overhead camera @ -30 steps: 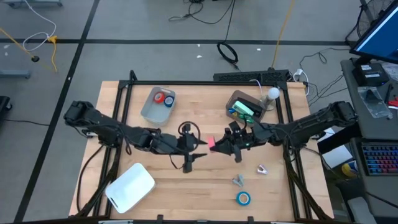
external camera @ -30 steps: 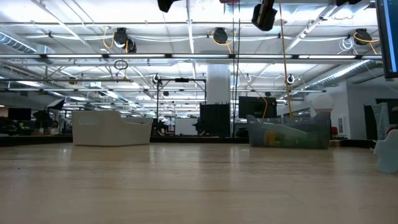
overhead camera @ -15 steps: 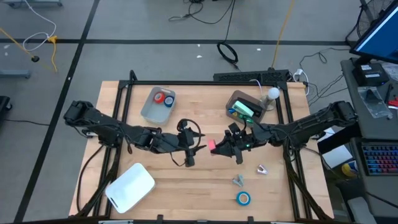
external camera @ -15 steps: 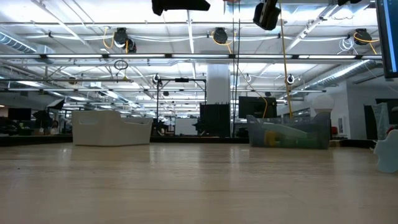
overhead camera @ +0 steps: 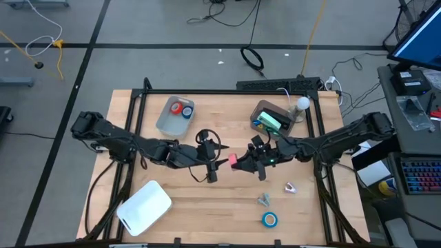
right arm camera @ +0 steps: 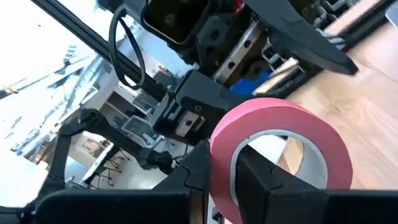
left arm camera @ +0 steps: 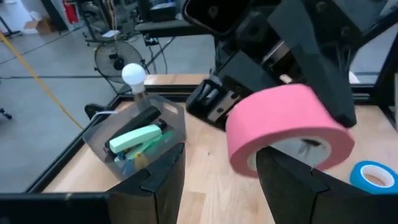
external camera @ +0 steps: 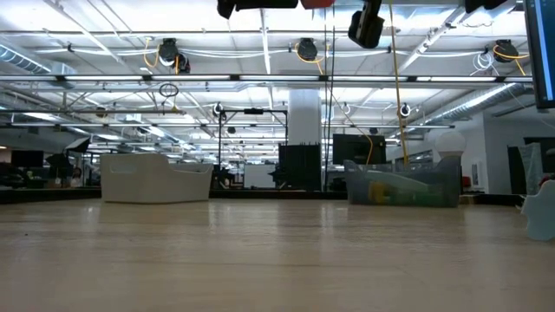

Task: Pick and place Stapler, Stapler remover, tape
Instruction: Put the pink tape into the gray bin

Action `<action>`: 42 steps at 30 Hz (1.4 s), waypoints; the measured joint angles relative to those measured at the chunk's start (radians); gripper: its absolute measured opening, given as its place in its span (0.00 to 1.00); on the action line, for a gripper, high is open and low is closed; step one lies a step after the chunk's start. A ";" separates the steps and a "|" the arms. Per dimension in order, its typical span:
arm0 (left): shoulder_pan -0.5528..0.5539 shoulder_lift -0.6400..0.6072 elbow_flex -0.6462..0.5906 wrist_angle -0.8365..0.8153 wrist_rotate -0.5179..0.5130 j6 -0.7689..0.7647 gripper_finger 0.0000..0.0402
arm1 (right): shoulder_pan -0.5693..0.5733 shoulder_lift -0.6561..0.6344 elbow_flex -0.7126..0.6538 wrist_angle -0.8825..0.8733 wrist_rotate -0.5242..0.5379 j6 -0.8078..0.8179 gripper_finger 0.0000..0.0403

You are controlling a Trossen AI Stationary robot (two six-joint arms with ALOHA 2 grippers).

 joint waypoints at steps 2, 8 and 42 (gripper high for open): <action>0.007 -0.001 0.000 -0.001 0.021 0.010 0.49 | -0.006 0.016 0.001 0.030 -0.004 0.000 0.09; 0.028 -0.001 0.000 -0.002 0.043 0.005 0.49 | -0.019 0.055 0.000 0.112 -0.022 0.006 0.09; 0.031 -0.170 0.003 -0.978 0.369 -0.811 0.08 | -0.031 0.054 0.000 -0.079 -0.309 0.028 0.38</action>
